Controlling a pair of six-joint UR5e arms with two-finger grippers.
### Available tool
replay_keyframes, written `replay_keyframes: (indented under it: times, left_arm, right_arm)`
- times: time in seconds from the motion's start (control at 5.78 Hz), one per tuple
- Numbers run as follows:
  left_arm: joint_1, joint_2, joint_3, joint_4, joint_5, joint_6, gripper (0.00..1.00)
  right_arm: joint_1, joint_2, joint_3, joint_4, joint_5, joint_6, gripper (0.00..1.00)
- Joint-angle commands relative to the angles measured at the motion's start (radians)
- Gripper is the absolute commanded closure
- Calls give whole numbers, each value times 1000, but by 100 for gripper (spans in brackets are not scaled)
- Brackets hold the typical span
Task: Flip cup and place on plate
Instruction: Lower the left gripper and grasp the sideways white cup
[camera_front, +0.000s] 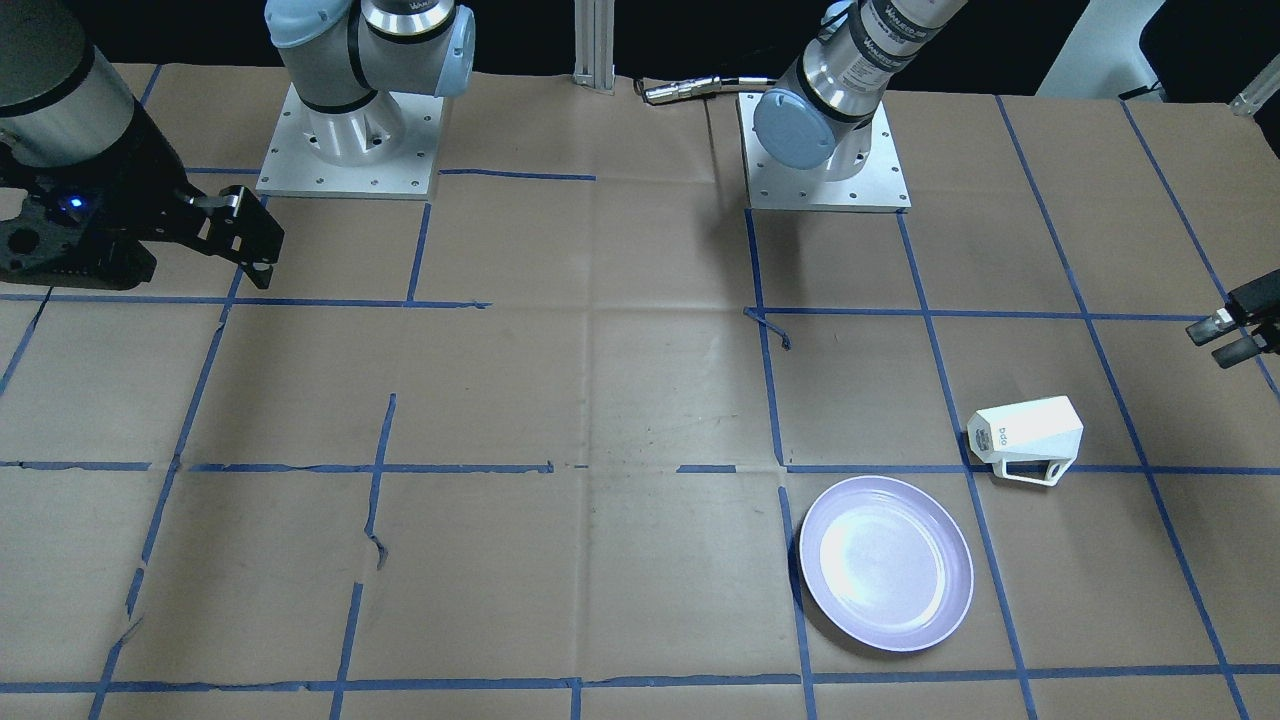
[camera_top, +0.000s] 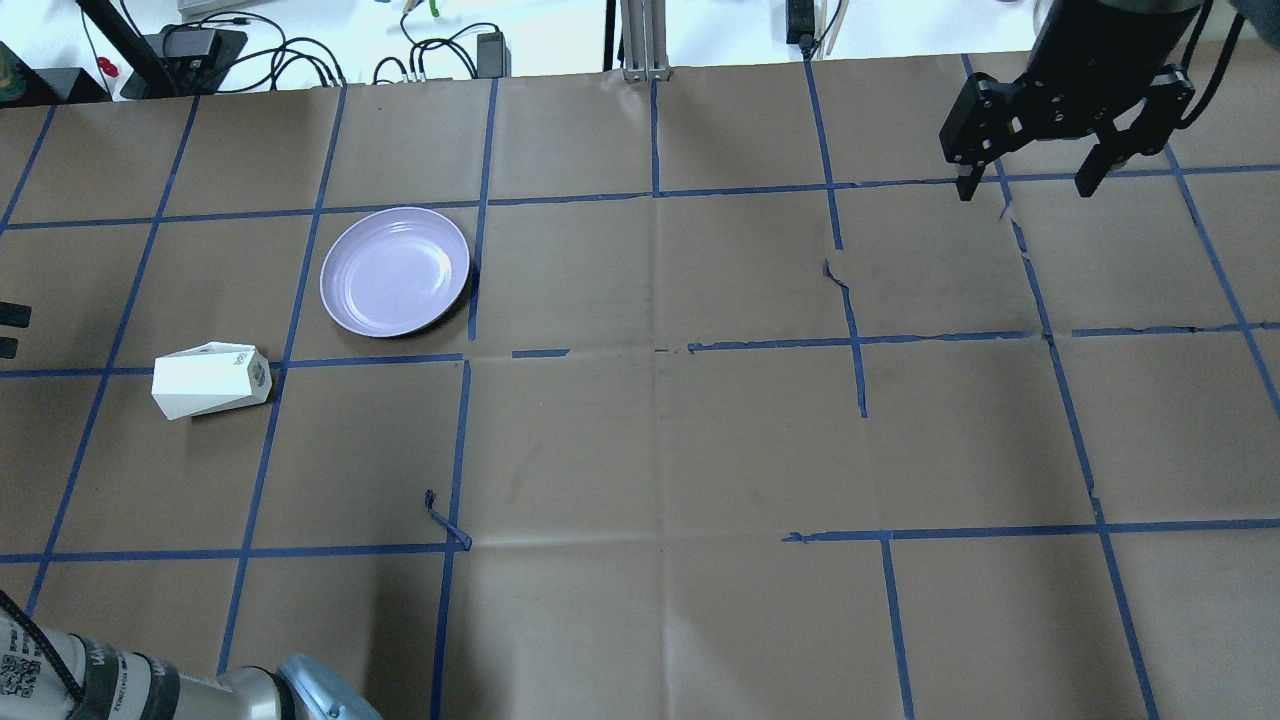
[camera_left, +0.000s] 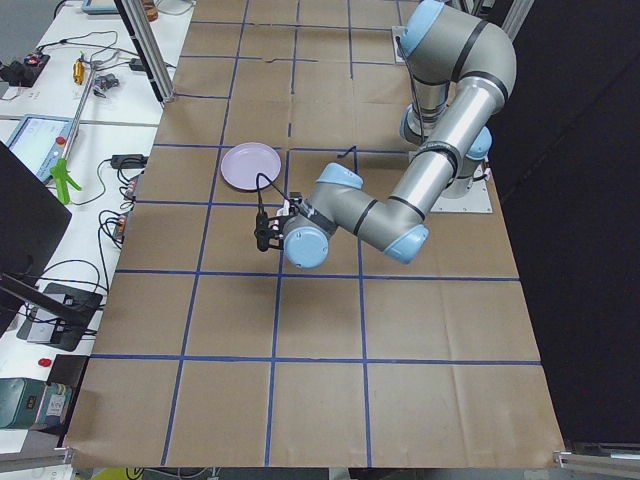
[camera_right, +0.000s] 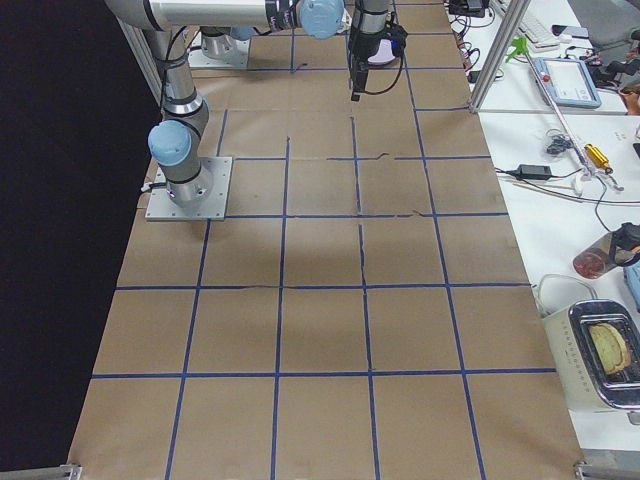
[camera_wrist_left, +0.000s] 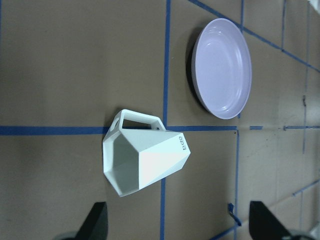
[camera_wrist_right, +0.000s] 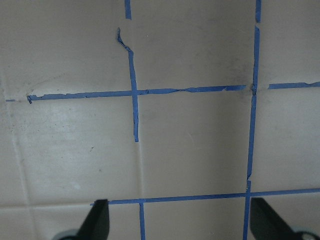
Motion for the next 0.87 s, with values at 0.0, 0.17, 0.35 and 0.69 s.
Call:
replay_keyframes:
  times: [0.0, 0.17, 0.35, 0.69]
  left_arm:
    - [11, -145, 9, -116, -91, 188, 1]
    - [11, -188, 8, -173, -96, 219, 1]
    - [8, -229, 5, -214, -118, 240, 1]
    - [1, -262, -9, -224, -121, 246, 1]
  right_arm:
    - [0, 0, 0, 0, 0, 0, 0]
    - [0, 0, 0, 0, 0, 0, 0]
    - [0, 0, 0, 0, 0, 0, 0]
    - [0, 0, 0, 0, 0, 0, 0]
